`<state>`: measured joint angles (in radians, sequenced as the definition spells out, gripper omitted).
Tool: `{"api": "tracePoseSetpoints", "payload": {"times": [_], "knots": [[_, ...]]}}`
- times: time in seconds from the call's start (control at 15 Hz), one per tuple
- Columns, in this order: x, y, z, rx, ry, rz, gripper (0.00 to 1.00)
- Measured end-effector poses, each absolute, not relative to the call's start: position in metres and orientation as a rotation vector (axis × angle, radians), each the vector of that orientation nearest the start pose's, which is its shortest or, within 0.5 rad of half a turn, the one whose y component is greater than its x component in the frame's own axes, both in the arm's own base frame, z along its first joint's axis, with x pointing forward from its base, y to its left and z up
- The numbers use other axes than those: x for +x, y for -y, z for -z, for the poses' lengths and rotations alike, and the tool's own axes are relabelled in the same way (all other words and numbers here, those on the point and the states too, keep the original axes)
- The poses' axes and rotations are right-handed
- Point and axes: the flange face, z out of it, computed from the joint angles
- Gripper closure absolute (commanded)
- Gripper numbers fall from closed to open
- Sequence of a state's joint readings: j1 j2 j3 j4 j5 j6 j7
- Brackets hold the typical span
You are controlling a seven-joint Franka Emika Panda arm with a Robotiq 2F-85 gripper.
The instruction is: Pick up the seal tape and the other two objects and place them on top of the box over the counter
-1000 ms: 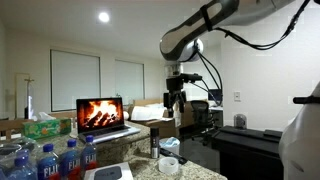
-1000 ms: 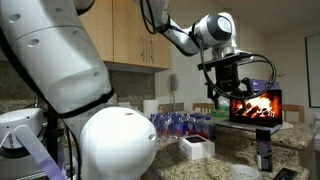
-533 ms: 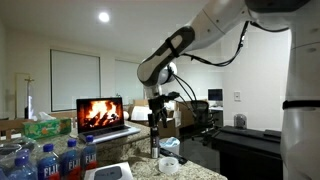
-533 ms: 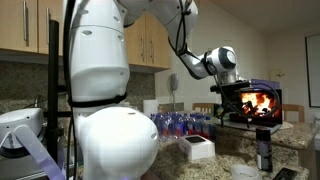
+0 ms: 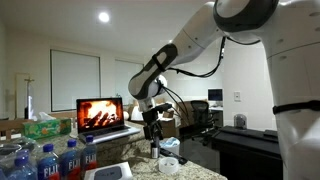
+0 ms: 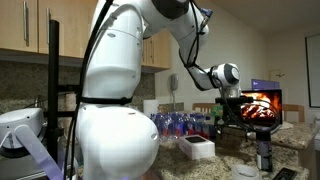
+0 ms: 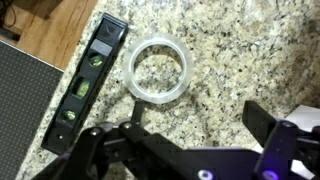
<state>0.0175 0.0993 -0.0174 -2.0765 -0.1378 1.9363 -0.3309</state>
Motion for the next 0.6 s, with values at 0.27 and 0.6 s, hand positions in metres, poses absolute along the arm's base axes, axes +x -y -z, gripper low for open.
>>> {"api": "tracePoseSetpoints", "payload": {"times": [0.27,0.6], "knots": [[0.530,-0.030,-0.347,-3.050,0.603,-0.448,0.00],[0.522,-0.056,-0.303,-2.986,0.243,-0.444,0.00]]}}
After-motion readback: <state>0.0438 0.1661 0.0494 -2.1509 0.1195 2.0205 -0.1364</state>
